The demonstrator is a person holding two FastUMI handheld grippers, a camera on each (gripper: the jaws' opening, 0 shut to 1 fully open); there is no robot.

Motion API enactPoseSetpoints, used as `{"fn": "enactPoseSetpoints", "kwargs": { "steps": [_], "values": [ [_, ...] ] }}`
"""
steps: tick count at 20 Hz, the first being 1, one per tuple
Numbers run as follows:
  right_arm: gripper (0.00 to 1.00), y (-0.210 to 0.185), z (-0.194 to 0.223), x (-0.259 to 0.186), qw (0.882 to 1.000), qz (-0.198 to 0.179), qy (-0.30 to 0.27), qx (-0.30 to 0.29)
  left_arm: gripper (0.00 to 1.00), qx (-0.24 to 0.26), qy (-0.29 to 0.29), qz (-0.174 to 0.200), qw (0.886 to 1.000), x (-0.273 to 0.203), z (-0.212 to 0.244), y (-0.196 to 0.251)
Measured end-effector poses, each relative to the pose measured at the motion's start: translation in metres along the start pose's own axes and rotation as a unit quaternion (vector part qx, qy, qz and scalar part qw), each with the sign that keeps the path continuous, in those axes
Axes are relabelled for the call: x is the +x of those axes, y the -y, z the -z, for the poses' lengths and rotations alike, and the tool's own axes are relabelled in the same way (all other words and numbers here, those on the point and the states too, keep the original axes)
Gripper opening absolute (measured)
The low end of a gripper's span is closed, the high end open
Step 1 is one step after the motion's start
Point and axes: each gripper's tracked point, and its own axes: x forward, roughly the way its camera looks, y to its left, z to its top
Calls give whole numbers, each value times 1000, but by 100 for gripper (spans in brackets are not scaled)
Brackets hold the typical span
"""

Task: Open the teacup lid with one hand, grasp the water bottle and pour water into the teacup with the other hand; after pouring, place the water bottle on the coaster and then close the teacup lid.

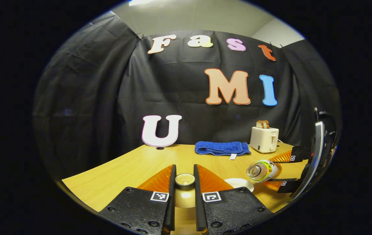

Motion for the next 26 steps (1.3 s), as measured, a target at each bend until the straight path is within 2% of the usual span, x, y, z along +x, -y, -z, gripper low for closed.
{"fn": "enactPoseSetpoints", "kwargs": {
  "steps": [3, 5, 8, 12, 14, 19, 23, 24, 26],
  "values": [
    [69, 5, 3, 3, 996, -14, 0, 87, 23, 1, -1, 7, 1000, 3, -1, 8],
    [69, 11, 9, 5, 987, -25, -2, 162, 23, 1, -2, 11, 1000, 6, -1, 14],
    [69, 36, 19, 10, 965, -21, 0, 263, 23, 0, -5, 17, 1000, 8, 2, 20],
    [70, 61, 35, 21, 928, -12, -1, 373, 22, -2, -8, 22, 1000, 10, 2, 24],
    [71, 73, 47, 32, 916, 1, -5, 401, 23, -3, -10, 25, 1000, 11, 3, 27],
    [71, 88, 69, 53, 896, 40, -2, 443, 23, -3, -12, 32, 999, 12, 4, 31],
    [70, 102, 85, 69, 888, 72, 8, 453, 23, -6, -9, 39, 999, 11, 1, 33],
    [71, 109, 88, 72, 884, 83, 11, 460, 23, -7, -9, 39, 999, 11, 1, 34],
    [70, 117, 93, 79, 867, 93, 22, 489, 22, -9, -9, 42, 999, 11, 2, 35]
  ]
}}
